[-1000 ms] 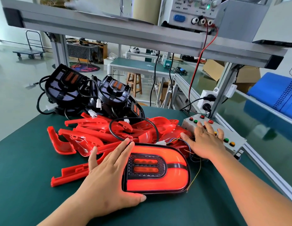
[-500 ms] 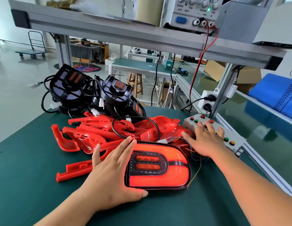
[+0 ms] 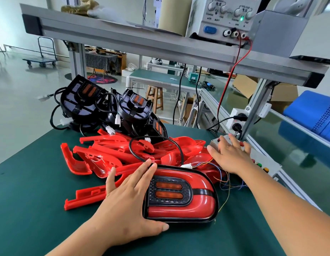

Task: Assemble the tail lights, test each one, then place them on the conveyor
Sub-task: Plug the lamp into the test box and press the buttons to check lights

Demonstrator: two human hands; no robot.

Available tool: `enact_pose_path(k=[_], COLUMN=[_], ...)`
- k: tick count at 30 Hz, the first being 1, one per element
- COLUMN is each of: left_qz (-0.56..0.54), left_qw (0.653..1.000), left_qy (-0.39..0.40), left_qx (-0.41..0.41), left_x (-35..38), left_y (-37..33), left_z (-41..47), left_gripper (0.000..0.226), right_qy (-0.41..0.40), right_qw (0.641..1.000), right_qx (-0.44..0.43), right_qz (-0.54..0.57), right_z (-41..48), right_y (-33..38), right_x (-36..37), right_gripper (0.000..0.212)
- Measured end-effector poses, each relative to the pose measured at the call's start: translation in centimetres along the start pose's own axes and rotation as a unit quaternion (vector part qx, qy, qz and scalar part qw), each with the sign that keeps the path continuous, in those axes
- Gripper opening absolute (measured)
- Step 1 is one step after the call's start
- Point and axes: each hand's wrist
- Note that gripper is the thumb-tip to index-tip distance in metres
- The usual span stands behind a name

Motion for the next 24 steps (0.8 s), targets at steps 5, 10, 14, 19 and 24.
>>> enact_pose_path(k=[5, 10, 14, 19, 24], left_qz=[-0.001, -0.002, -0.001, -0.001, 0.001], left_qw=[1.0, 1.0, 1.0, 1.0, 1.0], left_qy=[0.007, 0.013, 0.014, 0.018, 0.016], left_qx=[-0.002, -0.001, -0.001, -0.002, -0.003], left_x=[-0.1, -0.23, -0.3, -0.28, -0.48], left_y=[-0.04, -0.02, -0.02, -0.05, -0.12], left_z=[0.08, 0.13, 0.15, 0.17, 0.06], left_gripper=[0.124, 0.123, 0.123, 0.123, 0.123], right_qy=[0.01, 0.005, 0.001, -0.01, 0.009], right_qw=[1.0, 1.0, 1.0, 1.0, 1.0], right_qx=[-0.007, -0.001, 0.001, 0.005, 0.016], right_qz=[-0.009, -0.01, -0.008, -0.013, 0.013], right_z=[0.9, 0.67, 0.62, 0.73, 0.67], right_y=[0.6, 0.85, 1.02, 0.85, 0.89], right_x=[-0.05, -0.13, -0.08, 0.6, 0.13], right_gripper=[0.085, 0.077, 0.079, 0.087, 0.07])
Point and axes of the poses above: each hand's wrist, its own z-axis towards the middle knuckle, its own x-axis out of the palm, y = z × x, and after that the axes turned 12 degrees about -y, right-handed
